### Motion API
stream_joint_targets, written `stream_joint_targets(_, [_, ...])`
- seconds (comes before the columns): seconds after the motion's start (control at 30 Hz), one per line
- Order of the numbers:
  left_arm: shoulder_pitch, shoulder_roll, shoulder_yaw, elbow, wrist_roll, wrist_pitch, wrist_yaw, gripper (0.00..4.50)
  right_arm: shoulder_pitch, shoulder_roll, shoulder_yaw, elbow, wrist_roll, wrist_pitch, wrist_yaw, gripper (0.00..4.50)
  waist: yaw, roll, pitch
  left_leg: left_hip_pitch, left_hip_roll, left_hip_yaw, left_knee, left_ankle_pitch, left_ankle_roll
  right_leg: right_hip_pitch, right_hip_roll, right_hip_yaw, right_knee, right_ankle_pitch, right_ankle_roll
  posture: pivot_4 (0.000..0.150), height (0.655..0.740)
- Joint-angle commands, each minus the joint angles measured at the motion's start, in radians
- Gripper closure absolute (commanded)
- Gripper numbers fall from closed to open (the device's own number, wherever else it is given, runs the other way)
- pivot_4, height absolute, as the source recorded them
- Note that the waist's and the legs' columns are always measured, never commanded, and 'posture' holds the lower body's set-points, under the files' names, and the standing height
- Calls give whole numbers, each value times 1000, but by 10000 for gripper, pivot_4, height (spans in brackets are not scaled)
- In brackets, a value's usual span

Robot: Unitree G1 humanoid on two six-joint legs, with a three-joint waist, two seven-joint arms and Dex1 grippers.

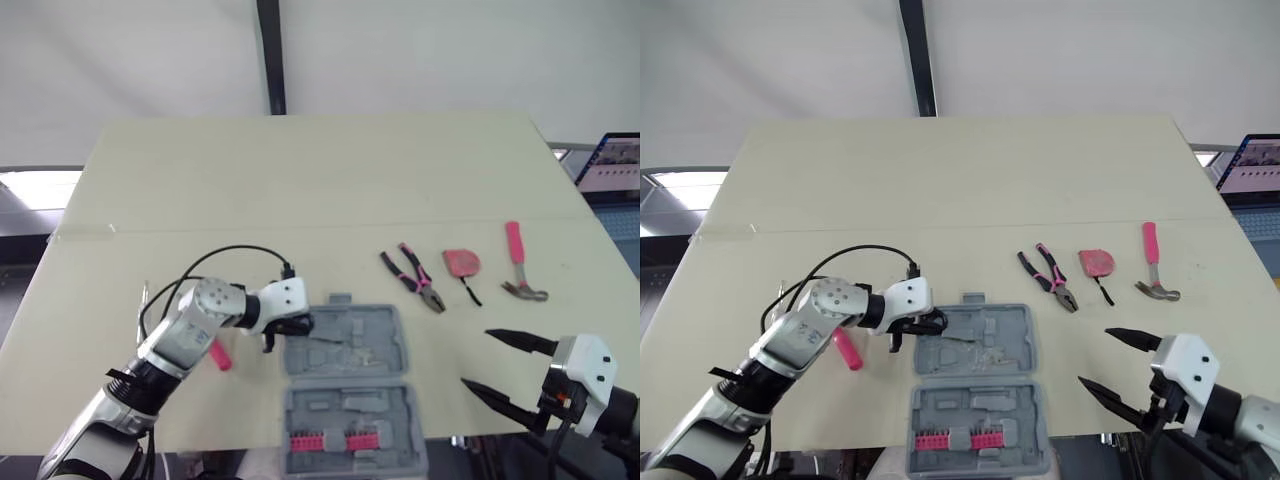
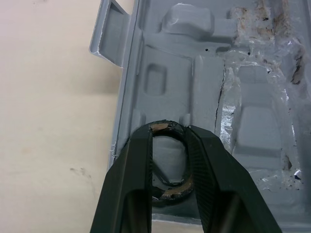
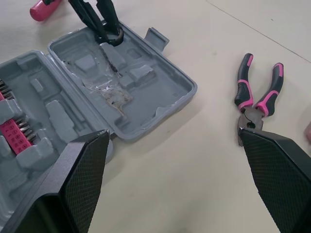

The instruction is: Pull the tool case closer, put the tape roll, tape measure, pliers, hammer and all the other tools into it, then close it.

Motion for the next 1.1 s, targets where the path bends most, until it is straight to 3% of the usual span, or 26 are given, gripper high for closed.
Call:
stream_joint_targets(0.03, [14, 5, 0, 5, 20, -23, 4, 33101, 8, -2, -11, 0, 3, -2, -3, 0, 0, 0, 0, 0, 0, 0, 0, 0, 0, 0, 0, 0, 0, 0, 0, 1500, 7400])
stream_joint_targets(0.27, [6, -24, 43, 1, -11, -15, 18, 33101, 7, -1, -10, 3, 3, -3, -3, 0, 0, 0, 0, 0, 0, 0, 0, 0, 0, 0, 0, 0, 0, 0, 0, 1500, 7400])
stream_joint_targets(0.47, [64, -59, 347, -206, -275, 199, 44, 33101, -5, 1, -6, 3, 8, 5, -7, 0, -4, 0, 0, 0, 0, 0, 0, 0, 0, 0, 0, 0, 1, 0, 0, 1500, 7400])
stream_joint_targets(0.57, [187, -29, 477, -328, -332, 250, 82, 33101, 0, 2, -2, 2, 10, 8, -4, 0, -11, 2, -2, 2, 1, 0, -1, 0, 0, 0, 0, -1, 1, 0, 0, 1500, 7400])
stream_joint_targets(0.67, [359, 11, 600, -390, -487, 354, 10, 33101, 11, 8, 10, 4, 17, 16, -1, 0, -11, 4, -2, 2, 1, 0, -2, 0, 0, 0, 0, -1, 0, 0, 0, 1500, 7400])
stream_joint_targets(0.77, [610, 36, 697, -457, -490, 272, -9, 33101, 12, 12, 31, 18, 9, 8, 3, 0, -9, 3, -3, 2, 1, 0, -2, 0, 0, 0, 0, -1, 0, 0, 0, 1500, 7400])
stream_joint_targets(0.87, [834, -1, 760, -513, -482, 153, -6, 21552, 2, 16, 56, 45, -2, -3, 7, 0, -2, 2, -3, 2, 1, 0, -2, 0, 0, 1, -1, -1, -2, 0, 0, 1500, 7400])
stream_joint_targets(1.0, [1023, -77, 798, -574, -505, 64, 20, 1892, 5, 21, 78, 73, -11, -18, 16, 0, 16, 1, -4, 2, 1, 0, 0, 0, 1, 5, -1, -1, -5, 0, 0, 1500, 7400])
stream_joint_targets(1.1, [1143, -135, 842, -586, -495, -35, 30, 618, 21, 24, 84, 93, -15, -34, 26, 0, 16, 0, -5, 3, 1, 0, 0, -1, 1, 6, -1, -1, -6, 0, 0, 1500, 7400])
